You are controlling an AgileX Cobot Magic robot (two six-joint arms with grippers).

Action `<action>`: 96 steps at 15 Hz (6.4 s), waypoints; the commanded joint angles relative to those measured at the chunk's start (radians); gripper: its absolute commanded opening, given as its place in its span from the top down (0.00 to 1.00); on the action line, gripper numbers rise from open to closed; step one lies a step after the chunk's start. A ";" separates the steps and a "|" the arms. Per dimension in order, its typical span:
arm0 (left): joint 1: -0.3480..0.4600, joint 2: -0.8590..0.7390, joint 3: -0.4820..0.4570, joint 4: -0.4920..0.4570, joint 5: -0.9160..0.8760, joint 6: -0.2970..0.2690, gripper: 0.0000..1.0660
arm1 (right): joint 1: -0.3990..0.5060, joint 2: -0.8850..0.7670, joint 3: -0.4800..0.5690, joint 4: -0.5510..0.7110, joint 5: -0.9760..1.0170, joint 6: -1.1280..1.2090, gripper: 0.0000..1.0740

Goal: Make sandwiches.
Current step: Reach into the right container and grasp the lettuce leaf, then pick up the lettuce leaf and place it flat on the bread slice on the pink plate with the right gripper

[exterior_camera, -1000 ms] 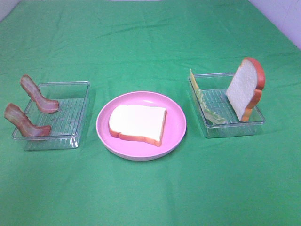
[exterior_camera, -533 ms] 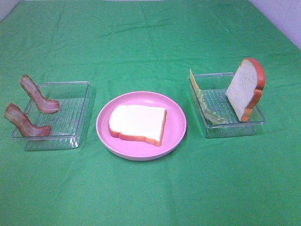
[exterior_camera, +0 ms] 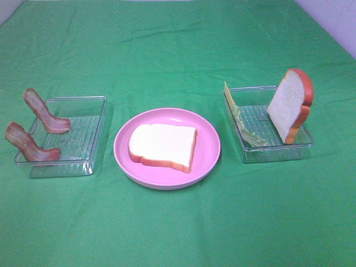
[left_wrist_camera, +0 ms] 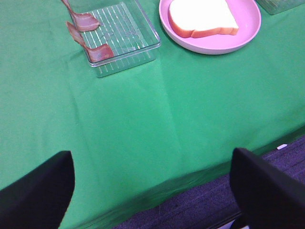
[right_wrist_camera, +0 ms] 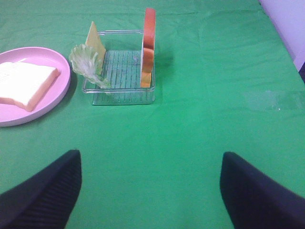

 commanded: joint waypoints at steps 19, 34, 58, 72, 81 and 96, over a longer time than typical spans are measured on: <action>-0.005 -0.198 0.135 0.019 -0.177 0.046 0.23 | -0.005 0.755 -0.147 0.296 -0.376 -0.169 0.30; -0.005 -0.200 0.135 0.031 -0.177 0.049 0.23 | 0.177 1.622 -0.767 0.205 -0.061 -0.149 0.36; -0.005 -0.200 0.135 0.031 -0.177 0.049 0.23 | 0.322 2.121 -1.067 0.155 -0.026 0.021 1.00; -0.005 -0.200 0.135 0.031 -0.177 0.049 0.23 | 0.322 1.775 -1.098 0.159 0.097 0.052 1.00; -0.005 -0.200 0.135 0.031 -0.177 0.049 0.23 | 0.395 1.811 -1.096 0.645 0.031 -0.198 1.00; -0.005 -0.200 0.135 0.032 -0.177 0.049 0.23 | 0.575 2.161 -1.096 0.641 -0.240 -0.162 1.00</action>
